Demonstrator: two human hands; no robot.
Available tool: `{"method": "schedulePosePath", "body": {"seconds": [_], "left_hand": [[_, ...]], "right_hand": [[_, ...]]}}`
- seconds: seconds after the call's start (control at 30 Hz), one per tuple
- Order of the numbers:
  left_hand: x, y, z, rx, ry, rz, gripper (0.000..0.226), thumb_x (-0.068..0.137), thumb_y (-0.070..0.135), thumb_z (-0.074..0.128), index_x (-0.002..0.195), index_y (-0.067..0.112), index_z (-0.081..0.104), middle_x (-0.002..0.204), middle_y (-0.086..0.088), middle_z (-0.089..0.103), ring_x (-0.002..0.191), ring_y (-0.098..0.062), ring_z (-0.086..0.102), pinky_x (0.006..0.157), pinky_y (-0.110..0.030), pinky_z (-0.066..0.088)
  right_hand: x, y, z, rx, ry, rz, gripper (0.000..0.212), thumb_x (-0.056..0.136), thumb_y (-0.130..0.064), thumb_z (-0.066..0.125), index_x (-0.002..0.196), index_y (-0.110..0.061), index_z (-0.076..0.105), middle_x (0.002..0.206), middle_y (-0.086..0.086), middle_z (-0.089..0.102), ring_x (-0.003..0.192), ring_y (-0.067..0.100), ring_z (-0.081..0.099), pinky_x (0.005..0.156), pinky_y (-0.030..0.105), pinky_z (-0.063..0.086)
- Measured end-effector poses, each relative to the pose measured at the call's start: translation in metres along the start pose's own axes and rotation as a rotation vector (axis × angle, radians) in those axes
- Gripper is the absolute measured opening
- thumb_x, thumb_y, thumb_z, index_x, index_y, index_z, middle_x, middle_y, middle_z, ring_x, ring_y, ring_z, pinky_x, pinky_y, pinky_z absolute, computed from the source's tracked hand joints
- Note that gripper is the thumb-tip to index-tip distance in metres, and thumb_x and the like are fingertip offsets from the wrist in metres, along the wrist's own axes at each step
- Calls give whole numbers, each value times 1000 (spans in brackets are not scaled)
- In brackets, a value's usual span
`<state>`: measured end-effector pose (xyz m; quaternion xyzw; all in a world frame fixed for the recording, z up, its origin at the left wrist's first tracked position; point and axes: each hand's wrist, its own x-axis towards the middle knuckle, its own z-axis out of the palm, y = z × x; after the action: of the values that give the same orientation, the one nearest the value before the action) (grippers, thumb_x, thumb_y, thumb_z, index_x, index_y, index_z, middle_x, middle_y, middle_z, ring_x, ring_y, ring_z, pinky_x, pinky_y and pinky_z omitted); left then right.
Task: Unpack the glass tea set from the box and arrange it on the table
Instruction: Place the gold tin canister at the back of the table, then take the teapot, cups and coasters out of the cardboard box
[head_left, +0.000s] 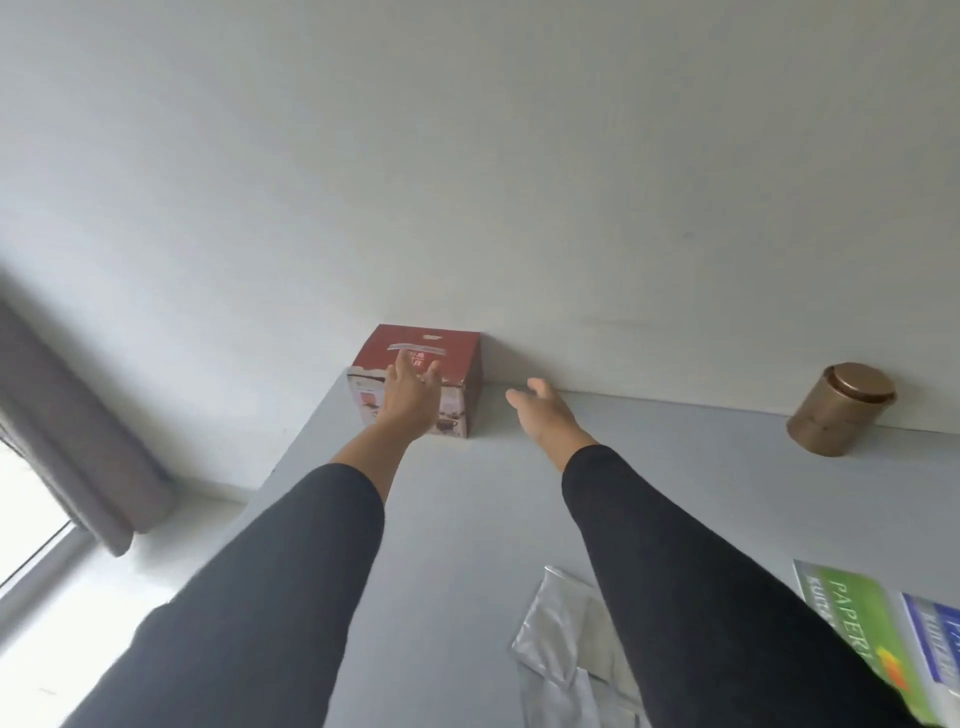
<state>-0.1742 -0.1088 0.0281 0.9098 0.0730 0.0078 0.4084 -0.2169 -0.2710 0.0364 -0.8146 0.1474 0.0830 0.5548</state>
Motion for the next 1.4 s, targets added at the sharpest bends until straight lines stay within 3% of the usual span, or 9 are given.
{"method": "schedulePosePath", "body": {"seconds": [0.27,0.43,0.57,0.7,0.8,0.9,1.1,1.33,1.4], "left_hand": [[64,-67,-42,27,43,-130,63,102,42,30,152,8,16,158,-11,19,145,-28,23,115,-41,22],[120,-95,-38,67,11,-213,62,102,43,30,152,10,16,159,-9,19,143,-30,27,112,-43,28],[163,-118,-35,74,-22,-267,63,101,45,30,152,11,15,159,-6,20,143,-28,27,112,-45,28],[191,-132,-29,19,-102,-352,66,99,49,31,152,12,17,153,-10,34,139,-32,35,112,-45,33],[202,-136,-21,-23,-181,-332,59,98,51,29,140,10,39,126,-11,59,112,-31,57,91,-40,47],[200,-138,-18,-12,-192,-332,49,100,48,28,129,12,43,114,-10,61,90,-25,54,70,-31,39],[178,-149,-32,-29,-235,-294,48,100,48,30,129,12,42,119,-12,58,90,-25,53,75,-34,43],[132,-169,-47,-28,-289,-246,48,100,48,31,127,10,42,107,-8,55,87,-24,51,70,-33,40],[126,-171,-51,-44,-297,-208,48,100,47,33,131,11,40,117,-10,58,94,-25,53,73,-33,42]], "right_hand": [[71,-7,58,-37,24,76,58,96,-37,42,146,-11,30,150,7,35,136,26,35,107,33,30],[143,-8,91,4,38,89,40,93,-45,39,119,-15,44,113,7,46,103,23,46,86,33,36],[178,-11,118,3,91,117,66,96,-49,36,148,-11,22,149,8,36,134,29,38,106,39,33],[196,-4,135,30,155,113,55,97,-44,40,141,-12,32,138,6,49,121,27,50,92,32,39],[200,0,143,96,203,106,49,98,-39,42,139,-15,35,133,3,52,118,25,52,88,29,37],[198,0,147,133,217,123,49,98,-40,42,141,-18,34,132,0,52,119,24,51,89,30,38],[173,4,154,107,199,150,46,97,-43,41,137,-22,37,130,1,54,108,23,52,90,36,42],[123,12,162,1,188,169,53,98,-42,40,144,-20,28,139,3,48,124,26,48,96,34,39],[114,7,169,-167,341,128,58,97,-39,44,146,-16,24,141,9,43,125,30,46,98,38,40]]}}
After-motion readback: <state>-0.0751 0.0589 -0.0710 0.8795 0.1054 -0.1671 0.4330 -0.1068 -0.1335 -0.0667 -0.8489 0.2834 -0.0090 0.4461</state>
